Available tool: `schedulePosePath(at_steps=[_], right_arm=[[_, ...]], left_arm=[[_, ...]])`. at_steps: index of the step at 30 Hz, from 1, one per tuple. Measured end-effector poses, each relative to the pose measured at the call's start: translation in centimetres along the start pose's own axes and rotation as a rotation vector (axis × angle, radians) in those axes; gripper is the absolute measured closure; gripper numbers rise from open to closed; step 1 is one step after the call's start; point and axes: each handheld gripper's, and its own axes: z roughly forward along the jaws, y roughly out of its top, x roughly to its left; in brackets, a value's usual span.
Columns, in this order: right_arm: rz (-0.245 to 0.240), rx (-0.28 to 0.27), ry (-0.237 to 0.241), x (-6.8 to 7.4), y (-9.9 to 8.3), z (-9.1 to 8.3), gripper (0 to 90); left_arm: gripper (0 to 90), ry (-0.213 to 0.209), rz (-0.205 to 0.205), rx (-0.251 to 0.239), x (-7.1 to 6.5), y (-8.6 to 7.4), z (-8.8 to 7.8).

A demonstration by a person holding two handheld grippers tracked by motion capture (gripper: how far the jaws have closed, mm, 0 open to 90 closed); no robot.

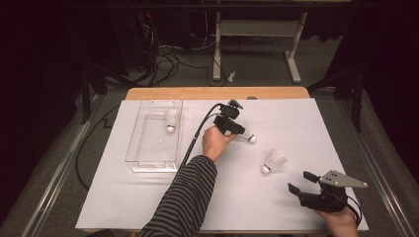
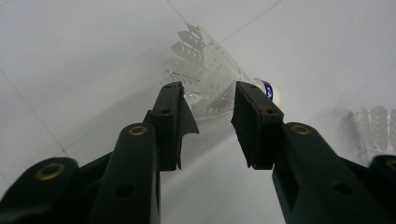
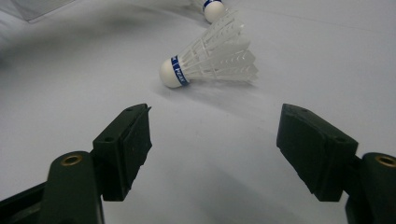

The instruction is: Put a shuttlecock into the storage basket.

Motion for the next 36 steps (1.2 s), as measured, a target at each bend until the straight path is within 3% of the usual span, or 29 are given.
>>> schedulePosePath(at_steps=[36], right_arm=[[0.0, 0.002, -0.002, -0.03, 0.0, 0.04, 26.7]], left_arm=[[85.4, -0.028, 0.05, 0.034, 0.09, -0.25, -0.45]])
